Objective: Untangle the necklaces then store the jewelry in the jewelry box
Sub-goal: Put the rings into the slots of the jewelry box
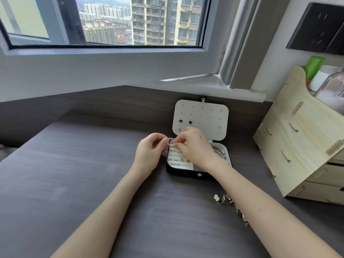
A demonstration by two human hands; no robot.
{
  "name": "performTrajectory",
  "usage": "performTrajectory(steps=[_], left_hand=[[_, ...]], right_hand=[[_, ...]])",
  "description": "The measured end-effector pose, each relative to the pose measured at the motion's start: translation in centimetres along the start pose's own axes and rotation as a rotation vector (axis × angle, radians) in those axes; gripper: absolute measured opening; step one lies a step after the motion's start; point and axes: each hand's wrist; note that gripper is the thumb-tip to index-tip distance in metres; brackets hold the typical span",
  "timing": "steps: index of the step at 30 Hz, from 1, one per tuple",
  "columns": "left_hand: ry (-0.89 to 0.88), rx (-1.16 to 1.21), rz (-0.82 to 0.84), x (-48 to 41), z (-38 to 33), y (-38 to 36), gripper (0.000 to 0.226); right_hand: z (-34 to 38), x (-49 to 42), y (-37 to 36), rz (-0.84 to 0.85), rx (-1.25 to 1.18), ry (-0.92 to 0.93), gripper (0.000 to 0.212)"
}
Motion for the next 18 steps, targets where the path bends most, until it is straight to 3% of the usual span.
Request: performTrajectory(steps=[3, 6, 14, 18], left_hand=[[-0.028, -0.017, 0.004, 0.0, -0.3, -0.1, 0.018], [-0.043, -0.047, 0.043, 0.1, -0.6, -0.4, 0.017], [-0.26, -0.285, 0.163, 0.0, 0.1, -0.7, 0.019], [-0.266, -0.384, 0.213, 0.2, 0.3, -0.3, 0.055]], right_hand=[[0.0, 0.4, 1.1, 0.105, -0.207, -0.052, 0.017], [0.0, 0.7, 1.9, 0.124, -0.265, -0.037, 0.012], [-1.5, 0.8, 2.9, 0.056, -0.044, -0.058, 0.017], [-2.1, 0.5, 2.3, 0.04, 0.147, 0.018, 0.017]])
Point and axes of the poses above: each hand's wrist, its own x-axis away from the middle knuckle, its own y-axis out of the back of the hand, z = x × y, and after that the axes turned 14 degrees about -y, right-handed
